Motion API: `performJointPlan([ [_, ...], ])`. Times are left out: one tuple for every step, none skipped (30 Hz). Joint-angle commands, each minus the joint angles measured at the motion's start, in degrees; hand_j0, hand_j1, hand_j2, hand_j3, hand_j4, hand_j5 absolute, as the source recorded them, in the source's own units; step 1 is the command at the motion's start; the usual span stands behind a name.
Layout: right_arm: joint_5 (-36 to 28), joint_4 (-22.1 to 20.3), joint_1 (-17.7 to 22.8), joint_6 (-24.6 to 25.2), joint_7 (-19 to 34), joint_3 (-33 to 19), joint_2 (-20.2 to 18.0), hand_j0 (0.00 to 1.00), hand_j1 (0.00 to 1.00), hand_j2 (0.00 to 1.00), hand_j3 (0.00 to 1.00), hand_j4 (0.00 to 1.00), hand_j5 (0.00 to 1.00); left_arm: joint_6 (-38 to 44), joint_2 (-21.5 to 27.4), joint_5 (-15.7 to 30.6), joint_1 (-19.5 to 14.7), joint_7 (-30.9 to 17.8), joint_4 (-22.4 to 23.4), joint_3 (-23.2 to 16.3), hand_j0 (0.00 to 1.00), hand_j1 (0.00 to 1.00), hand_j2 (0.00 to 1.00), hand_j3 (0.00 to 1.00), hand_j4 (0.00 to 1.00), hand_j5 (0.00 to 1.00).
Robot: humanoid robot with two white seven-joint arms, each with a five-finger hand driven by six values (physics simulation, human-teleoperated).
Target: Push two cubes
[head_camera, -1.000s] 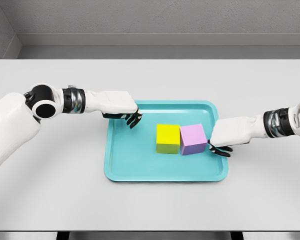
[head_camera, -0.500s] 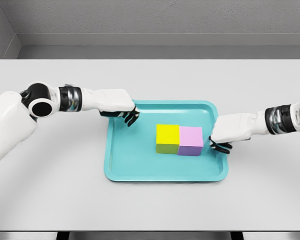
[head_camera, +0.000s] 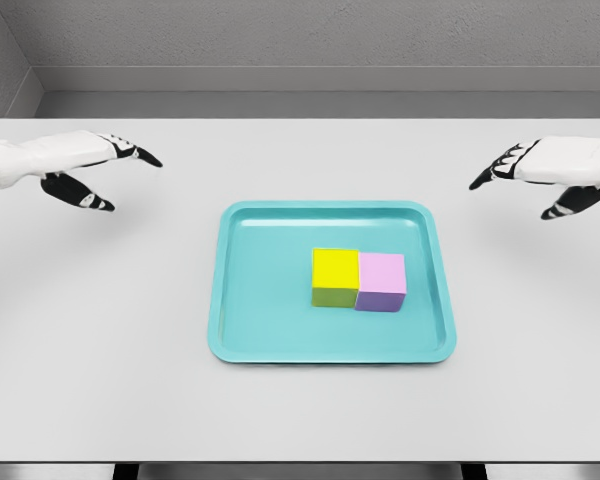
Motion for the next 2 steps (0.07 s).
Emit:
performJointPlan([
  [-0.50,0.08,0.00,0.14,-0.02,0.06,-0.13,1.00,1.00,1.00,1.00,1.00,1.00,0.15,-0.99,0.58,0.00,0.02,0.46,0.06,1.00,1.00,1.00,1.00,1.00,1.00],
  [-0.50,0.08,0.09,0.14,-0.02,0.15,-0.13,1.00,1.00,1.00,1.00,1.00,1.00,0.15,-0.99,0.58,0.00,0.02,0.46,0.06,1.00,1.00,1.00,1.00,1.00,1.00],
])
